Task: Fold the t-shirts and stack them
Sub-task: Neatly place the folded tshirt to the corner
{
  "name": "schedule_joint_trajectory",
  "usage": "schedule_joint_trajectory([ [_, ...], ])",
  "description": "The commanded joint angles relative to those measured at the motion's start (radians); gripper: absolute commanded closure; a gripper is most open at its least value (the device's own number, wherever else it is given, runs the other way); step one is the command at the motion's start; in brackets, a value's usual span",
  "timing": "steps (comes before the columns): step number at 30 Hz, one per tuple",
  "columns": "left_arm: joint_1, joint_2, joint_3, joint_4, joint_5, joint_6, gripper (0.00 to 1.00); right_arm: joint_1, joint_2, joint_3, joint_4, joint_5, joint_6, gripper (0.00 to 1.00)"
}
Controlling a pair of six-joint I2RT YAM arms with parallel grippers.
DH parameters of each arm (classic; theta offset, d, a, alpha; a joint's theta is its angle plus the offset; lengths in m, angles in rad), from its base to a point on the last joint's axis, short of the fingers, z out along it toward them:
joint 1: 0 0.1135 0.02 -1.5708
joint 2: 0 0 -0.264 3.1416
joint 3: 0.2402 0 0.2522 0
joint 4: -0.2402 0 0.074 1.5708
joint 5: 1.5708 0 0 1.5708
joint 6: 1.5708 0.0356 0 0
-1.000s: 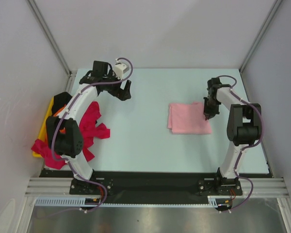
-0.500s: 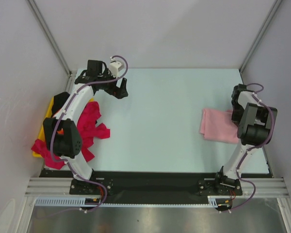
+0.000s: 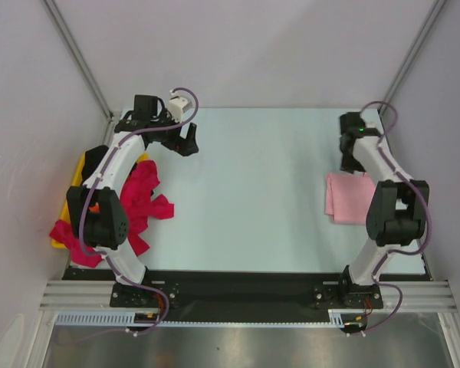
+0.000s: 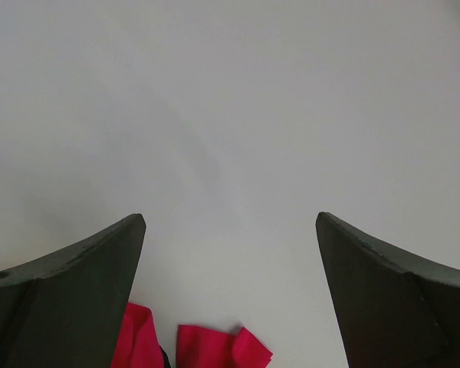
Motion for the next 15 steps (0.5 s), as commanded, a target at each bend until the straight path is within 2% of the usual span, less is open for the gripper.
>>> schedule_joint_trajectory([
  [1,0.007,-0.047,0.029,-0.003,0.020,0.014,0.00,0.247,-0.142,-0.108,0.018,-0.056,0.110,0.29],
  [4,0.012,-0.050,0.031,-0.005,0.029,0.019,0.00,0.322,-0.094,-0.154,0.021,-0.076,0.157,0.30],
  [12,0.027,-0.073,0.023,-0.003,0.053,0.025,0.00,0.339,0.058,-0.155,0.047,-0.098,0.149,0.35],
  [15,0.041,-0.078,0.023,0.001,0.076,0.016,0.00,0.339,0.110,-0.152,0.078,-0.127,0.123,0.43],
])
